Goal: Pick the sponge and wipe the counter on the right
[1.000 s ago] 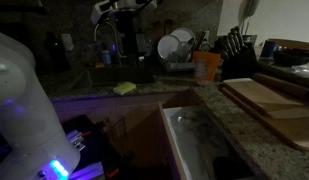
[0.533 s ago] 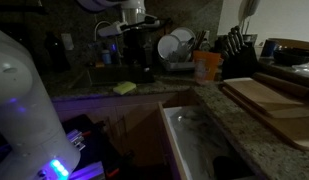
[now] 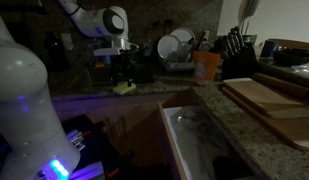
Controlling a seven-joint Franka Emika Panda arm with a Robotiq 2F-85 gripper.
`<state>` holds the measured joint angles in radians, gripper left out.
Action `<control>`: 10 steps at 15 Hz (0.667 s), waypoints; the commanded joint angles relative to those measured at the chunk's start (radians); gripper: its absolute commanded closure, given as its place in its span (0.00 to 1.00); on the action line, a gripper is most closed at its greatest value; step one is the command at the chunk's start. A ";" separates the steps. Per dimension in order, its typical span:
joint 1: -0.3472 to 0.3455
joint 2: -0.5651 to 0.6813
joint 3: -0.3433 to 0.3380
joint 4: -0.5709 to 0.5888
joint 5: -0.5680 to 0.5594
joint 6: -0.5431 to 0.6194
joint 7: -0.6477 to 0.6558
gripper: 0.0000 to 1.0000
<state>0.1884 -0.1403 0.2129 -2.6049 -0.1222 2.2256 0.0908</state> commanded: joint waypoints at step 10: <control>0.015 0.104 -0.007 0.051 0.273 0.226 -0.111 0.00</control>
<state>0.2112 -0.0012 0.2161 -2.5051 0.0152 2.3366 0.0576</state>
